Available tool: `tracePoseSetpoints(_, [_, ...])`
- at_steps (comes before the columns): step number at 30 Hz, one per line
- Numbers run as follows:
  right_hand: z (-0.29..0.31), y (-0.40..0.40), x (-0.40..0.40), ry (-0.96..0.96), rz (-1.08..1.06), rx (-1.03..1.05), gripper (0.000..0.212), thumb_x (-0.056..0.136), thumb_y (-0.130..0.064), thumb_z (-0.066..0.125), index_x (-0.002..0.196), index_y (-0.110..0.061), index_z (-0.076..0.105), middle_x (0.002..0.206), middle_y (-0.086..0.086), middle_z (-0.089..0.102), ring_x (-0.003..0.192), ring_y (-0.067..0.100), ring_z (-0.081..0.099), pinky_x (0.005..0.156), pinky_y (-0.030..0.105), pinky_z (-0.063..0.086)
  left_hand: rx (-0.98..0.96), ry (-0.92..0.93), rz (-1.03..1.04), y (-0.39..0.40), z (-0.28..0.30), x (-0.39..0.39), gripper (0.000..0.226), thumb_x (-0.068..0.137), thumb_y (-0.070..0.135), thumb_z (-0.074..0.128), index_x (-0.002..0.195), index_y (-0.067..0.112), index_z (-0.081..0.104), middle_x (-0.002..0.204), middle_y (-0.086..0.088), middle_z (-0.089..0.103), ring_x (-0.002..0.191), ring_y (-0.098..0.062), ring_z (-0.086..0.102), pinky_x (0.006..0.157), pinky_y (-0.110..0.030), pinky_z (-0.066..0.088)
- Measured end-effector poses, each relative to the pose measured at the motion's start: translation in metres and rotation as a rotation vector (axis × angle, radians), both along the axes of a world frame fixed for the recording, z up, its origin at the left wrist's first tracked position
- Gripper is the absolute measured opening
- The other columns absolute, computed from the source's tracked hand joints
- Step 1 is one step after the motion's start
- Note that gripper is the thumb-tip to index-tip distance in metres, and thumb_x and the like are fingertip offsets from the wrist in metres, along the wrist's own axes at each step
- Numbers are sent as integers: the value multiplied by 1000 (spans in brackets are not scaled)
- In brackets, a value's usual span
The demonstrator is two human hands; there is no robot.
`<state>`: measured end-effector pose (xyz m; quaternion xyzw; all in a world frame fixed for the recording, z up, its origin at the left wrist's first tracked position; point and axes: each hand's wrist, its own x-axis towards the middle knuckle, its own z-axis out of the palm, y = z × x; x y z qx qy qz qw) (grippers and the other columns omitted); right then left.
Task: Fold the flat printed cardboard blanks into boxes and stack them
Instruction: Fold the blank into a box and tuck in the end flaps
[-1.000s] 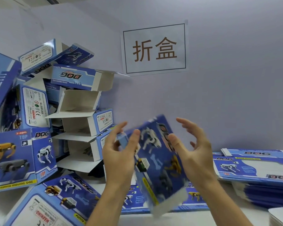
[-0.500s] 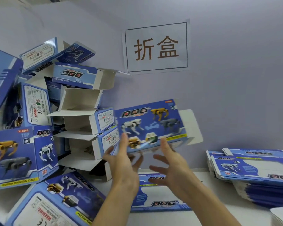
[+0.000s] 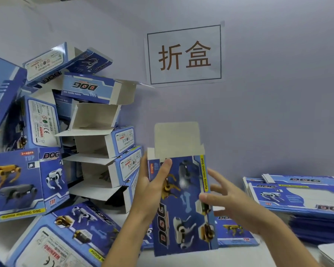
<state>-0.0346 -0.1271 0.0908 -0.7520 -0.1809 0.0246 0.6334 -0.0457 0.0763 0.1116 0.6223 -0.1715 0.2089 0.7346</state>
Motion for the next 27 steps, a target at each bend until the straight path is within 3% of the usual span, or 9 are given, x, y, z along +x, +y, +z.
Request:
tracePoseSetpoints(2, [-3,3,1,-20,33,-44,72,56,-59,83,105,-84,36,115,-23,49,97,-1,69,76,24,53,-26,-4,-19,2,-2,0,45,76,43,66,118,51,49,81,7,75,64,-10,71,54,-19,55])
tracePoseSetpoints(6, [-10,8,13,-155,-17,182,87,70,-47,75,133,-75,22,124,-21,53,107,3,62,90,41,49,76,-26,-46,-2,-8,4,63,78,47,65,136,52,41,127,10,66,112,-15,67,91,-40,58])
tracePoseSetpoints(9, [-10,17,13,-237,20,340,65,84,-39,67,137,-60,36,133,-4,63,117,24,65,93,51,55,143,-62,-72,-10,-12,4,54,80,44,65,131,47,46,116,18,70,103,-11,71,77,-32,61])
tracePoseSetpoints(12, [-10,21,12,-267,-6,397,45,92,-43,59,136,-40,48,129,4,66,118,28,65,94,52,54,163,-64,-15,-14,-14,7,43,83,43,64,124,43,52,116,11,69,102,-16,71,82,-38,61])
tracePoseSetpoints(16, [-12,25,10,-266,-156,364,37,95,-51,41,113,-24,60,119,14,68,116,35,63,100,59,47,225,-54,69,-17,-17,6,15,90,45,64,99,33,64,106,-2,68,92,-17,71,79,-35,59])
tracePoseSetpoints(18, [-12,30,7,-267,-219,315,49,95,-55,33,95,-16,63,108,13,72,107,31,66,95,50,51,217,-15,55,-19,-20,6,36,90,60,56,84,24,64,101,-6,67,95,-24,67,87,-43,54])
tracePoseSetpoints(21, [-11,38,5,-321,-303,206,49,103,-46,39,72,-15,60,90,9,70,92,21,64,82,25,42,245,17,132,-19,-23,9,40,101,42,47,70,21,60,93,5,64,92,-8,58,82,-9,39])
tracePoseSetpoints(23, [-13,39,8,-299,-328,250,13,99,-22,51,86,-25,53,96,21,64,79,30,57,72,33,44,202,18,167,-18,-23,11,24,99,13,52,83,31,55,91,11,63,89,-13,57,74,-10,43])
tracePoseSetpoints(27, [-13,41,12,-182,-322,339,64,88,4,51,128,-45,38,101,15,71,82,39,63,68,41,53,89,62,83,-16,-23,12,58,97,4,52,126,49,30,114,6,61,102,-10,62,74,-19,45])
